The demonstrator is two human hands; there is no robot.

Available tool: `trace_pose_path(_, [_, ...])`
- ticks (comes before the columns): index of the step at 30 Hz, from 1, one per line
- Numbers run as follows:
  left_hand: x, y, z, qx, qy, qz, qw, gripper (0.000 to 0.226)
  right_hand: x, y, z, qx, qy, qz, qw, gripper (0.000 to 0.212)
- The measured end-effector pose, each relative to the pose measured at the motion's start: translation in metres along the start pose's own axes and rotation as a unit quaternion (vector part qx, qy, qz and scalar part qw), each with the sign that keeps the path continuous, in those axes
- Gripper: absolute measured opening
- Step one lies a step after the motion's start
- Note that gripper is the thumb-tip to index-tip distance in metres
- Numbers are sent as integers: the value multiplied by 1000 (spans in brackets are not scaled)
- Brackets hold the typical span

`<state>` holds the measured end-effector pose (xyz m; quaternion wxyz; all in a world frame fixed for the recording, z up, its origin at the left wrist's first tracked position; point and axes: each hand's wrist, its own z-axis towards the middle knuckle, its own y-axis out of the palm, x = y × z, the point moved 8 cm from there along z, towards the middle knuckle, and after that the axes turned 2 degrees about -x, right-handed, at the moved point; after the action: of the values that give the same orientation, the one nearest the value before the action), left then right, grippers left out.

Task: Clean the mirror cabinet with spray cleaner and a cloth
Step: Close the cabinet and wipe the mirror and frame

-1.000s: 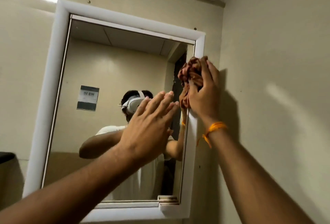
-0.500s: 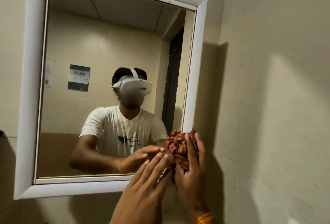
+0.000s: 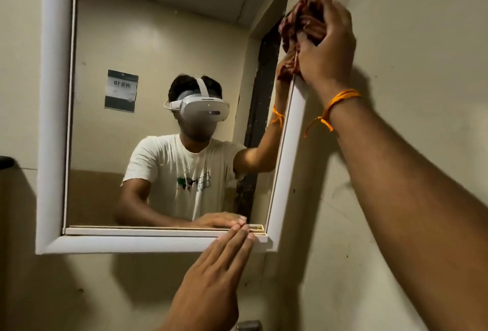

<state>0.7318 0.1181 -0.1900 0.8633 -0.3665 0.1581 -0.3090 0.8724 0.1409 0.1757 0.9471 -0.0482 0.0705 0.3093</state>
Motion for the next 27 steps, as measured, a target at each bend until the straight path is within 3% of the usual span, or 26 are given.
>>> trace_pose_path(5, [4, 6, -5, -17, -20, -18, 1000, 101, 10, -1, -68, -16, -5, 29, 999, 64])
trace_pose_path(11, [9, 2, -7, -10, -30, -26, 999, 98, 31, -7, -227, -81, 0, -35, 996, 71])
trace_pose_path(16, [16, 1, -7, -5, -28, -25, 999, 88, 47, -2, -329, -103, 43, 8, 994, 79])
trace_pose_path(19, [14, 0, -9, -3, -33, -21, 999, 85, 59, 2, -361, -104, 123, 69, 985, 92])
trace_pose_path(21, [14, -1, -10, -2, -34, -14, 999, 84, 56, 1, -371, -98, 141, 81, 982, 84])
trace_pose_path(23, [14, -2, -10, -6, -34, -6, 999, 83, 54, 0, -377, -91, 146, 78, 982, 79])
trace_pose_path(27, [14, -4, -11, -22, -28, 5, 999, 82, 56, 3, -409, -122, 184, 37, 975, 91])
